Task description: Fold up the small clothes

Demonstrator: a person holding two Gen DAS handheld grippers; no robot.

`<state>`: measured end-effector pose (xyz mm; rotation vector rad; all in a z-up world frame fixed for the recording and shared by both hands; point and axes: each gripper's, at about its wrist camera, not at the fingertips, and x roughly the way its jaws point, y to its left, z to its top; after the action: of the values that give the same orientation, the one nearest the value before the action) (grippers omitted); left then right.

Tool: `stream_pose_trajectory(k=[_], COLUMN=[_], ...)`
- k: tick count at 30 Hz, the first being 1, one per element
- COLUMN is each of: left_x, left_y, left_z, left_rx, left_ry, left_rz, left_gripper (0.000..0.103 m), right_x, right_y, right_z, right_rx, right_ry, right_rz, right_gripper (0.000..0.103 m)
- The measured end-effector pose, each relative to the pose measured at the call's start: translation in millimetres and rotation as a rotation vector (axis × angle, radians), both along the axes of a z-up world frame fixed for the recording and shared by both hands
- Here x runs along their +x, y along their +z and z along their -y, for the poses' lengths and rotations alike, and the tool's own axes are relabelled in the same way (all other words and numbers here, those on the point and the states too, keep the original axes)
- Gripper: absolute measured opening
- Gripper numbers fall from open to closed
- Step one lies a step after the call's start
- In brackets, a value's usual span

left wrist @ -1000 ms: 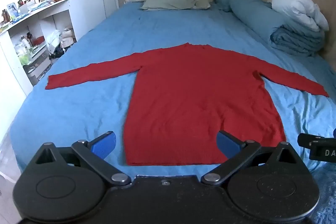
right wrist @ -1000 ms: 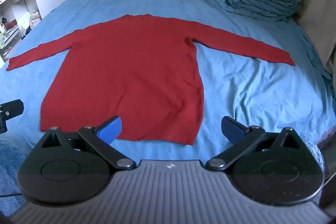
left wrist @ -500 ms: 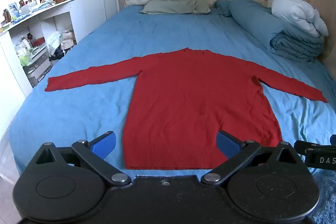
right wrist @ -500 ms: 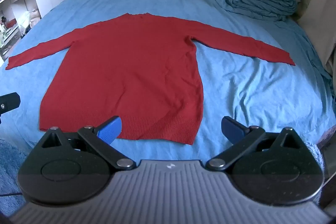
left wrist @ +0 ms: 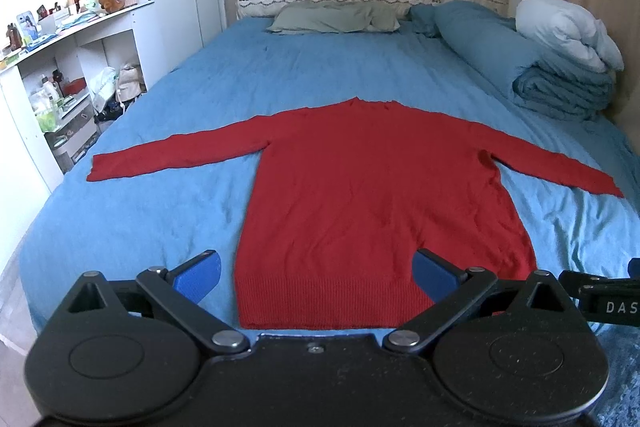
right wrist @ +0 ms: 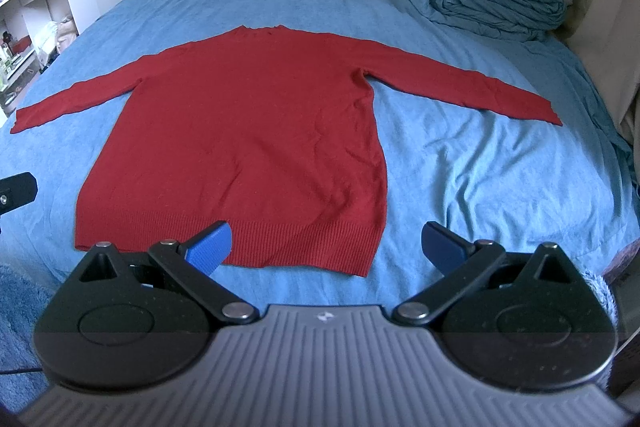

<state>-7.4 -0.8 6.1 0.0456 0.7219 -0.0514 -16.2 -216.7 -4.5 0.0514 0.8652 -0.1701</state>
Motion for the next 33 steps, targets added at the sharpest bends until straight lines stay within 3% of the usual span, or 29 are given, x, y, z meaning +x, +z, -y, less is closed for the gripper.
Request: stream_pose_trajectory(k=[33], left_x=[2.3], left_y=[4.5], left_z=[3.7], left_rx=[0.025], left_ry=[-0.011], left_rz=[-0.015], left_gripper=[0.103], right_x=[2.6], right_y=[0.9], right_z=[-0.7], right_rx=[-0.003], right_ry=[0.0], right_rz=[0.003], right_gripper=[0.103])
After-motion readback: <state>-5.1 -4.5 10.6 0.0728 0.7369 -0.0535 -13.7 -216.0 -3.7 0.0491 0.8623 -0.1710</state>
